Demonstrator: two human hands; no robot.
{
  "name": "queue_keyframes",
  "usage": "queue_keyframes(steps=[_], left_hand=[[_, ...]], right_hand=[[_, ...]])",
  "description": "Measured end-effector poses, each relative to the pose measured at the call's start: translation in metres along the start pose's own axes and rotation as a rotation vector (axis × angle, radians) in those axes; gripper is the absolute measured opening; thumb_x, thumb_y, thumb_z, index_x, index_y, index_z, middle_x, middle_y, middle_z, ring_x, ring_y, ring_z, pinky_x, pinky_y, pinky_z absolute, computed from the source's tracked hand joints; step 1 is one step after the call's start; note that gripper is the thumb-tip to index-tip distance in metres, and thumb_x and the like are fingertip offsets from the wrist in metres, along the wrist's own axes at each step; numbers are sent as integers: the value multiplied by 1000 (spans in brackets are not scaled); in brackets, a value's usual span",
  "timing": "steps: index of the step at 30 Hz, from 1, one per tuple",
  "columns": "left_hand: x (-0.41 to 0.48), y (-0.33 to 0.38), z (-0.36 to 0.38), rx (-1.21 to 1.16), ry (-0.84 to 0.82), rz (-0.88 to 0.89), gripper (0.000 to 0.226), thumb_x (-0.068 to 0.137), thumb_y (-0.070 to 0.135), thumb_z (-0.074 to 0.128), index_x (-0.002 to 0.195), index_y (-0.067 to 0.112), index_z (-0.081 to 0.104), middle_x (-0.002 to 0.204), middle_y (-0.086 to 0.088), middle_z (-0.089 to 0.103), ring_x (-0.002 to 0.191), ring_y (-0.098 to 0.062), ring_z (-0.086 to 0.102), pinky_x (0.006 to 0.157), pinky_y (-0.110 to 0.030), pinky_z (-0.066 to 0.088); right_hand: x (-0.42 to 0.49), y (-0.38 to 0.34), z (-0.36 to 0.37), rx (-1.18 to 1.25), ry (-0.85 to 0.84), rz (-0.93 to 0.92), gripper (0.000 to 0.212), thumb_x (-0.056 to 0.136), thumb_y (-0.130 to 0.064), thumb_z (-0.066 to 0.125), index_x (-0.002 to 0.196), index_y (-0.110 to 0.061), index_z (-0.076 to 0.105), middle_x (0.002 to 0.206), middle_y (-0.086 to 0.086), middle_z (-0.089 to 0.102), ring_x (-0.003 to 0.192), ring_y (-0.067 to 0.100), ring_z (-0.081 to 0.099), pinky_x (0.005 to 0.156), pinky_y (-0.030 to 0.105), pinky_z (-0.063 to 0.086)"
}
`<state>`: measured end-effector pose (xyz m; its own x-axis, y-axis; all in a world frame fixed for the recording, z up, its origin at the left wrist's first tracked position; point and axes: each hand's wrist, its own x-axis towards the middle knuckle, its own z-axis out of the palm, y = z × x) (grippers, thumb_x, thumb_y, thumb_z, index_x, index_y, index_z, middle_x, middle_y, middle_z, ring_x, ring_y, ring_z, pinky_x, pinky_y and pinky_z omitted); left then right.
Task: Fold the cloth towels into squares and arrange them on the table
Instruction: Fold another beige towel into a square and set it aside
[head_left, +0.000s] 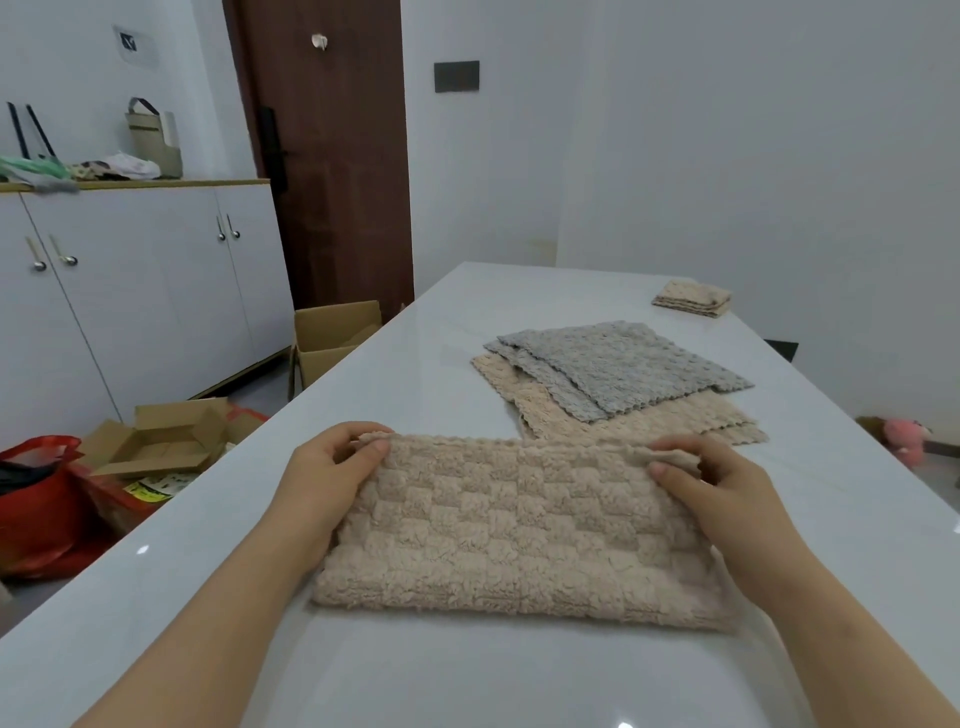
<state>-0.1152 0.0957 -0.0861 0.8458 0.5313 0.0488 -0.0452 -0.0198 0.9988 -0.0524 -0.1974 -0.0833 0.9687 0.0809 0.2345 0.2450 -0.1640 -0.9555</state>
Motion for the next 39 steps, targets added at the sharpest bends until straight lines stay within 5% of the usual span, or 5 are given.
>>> queue_keyframes(steps=[17,22,29,33,39], left_hand=[[6,23,0,-65,41,21,19,88,2,57,77,17,63,88,-1,65,82,-15,59,73,-27,50],[12,-2,6,554,87,90,16,93,12,49,99,21,61,113,-1,59,77,-16,56,60,-22,43],[-16,6,37,1048,-223,542,42,99,29,32,140,30,34,156,6,14,145,-15,3,117,-32,9],[-37,-9,53,1375,-576,390,53,95,55,17,145,44,4,157,12,-7,144,-13,-13,118,-42,-6],[-39,-10,53,1503,-592,301,59,89,65,11,143,47,-3,157,13,-10,144,-16,-16,116,-48,-10]], right_hand=[[1,-27,-4,105,105,128,7,83,-18,66,76,-16,65,75,4,67,68,17,64,65,32,53],[4,-8,-1,-103,58,235,23,89,-28,59,109,-16,59,89,7,61,70,19,55,64,31,44],[2,-3,3,-436,-83,245,56,85,-22,62,135,-25,36,88,-8,55,73,14,58,58,26,43],[1,-8,4,-573,-136,242,64,82,-20,64,137,-27,31,81,-1,58,64,14,57,52,26,40],[-2,-10,2,-545,-114,117,53,85,-14,59,130,-34,39,73,1,56,62,14,55,54,25,40]])
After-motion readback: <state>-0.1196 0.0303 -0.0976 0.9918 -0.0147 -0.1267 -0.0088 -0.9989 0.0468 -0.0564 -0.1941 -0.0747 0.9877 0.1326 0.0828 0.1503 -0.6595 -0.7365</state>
